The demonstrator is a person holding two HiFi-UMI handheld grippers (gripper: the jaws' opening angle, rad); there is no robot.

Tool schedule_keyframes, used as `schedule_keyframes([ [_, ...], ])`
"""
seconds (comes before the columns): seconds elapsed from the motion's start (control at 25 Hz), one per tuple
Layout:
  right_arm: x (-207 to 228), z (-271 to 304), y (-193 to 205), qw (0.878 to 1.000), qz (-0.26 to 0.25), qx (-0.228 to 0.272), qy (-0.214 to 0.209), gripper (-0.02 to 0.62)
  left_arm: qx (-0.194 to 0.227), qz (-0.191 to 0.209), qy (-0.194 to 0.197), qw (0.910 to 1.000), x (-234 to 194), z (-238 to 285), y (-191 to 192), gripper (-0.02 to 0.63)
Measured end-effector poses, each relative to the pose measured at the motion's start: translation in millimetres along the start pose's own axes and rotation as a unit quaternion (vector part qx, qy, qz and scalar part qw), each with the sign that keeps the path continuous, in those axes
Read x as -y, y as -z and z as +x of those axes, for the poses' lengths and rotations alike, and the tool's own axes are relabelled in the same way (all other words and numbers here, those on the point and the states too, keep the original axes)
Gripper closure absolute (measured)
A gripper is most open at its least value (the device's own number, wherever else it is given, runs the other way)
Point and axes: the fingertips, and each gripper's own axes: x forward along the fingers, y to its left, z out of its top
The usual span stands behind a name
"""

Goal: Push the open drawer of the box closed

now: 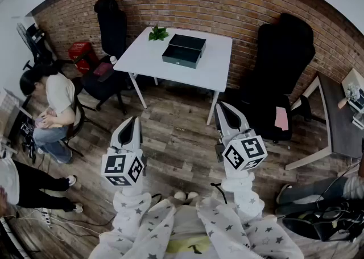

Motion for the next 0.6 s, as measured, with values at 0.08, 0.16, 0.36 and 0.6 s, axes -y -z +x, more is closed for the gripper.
schedule_keyframes([
  [0.08,-0.7,-0.8,1.9,1.0,-0.001,-0.002,0.0,0.589,0.0,0.0,0.001,1.0,0.5,-0.6,2.5,0.606],
  [0.16,-0.4,-0.6,3.3,1.0,0.0,-0.004,0.001,0.589,0.0,0.0,0.001,1.0,0.7,0.0,4.4,0.606],
  [0.36,7.0,1.2,4.8,1.0,0.009,-0.002,0.001,0.589,-0.004,-0.005,0.0,1.0,4.1,5.6,6.2,0.606],
  [0.6,19.6,0.0,7.0,1.0,0.015,-0.007,0.003,0.588,-0.015,-0.017,0.009,0.9997,18.0,15.0,12.6,0.606],
])
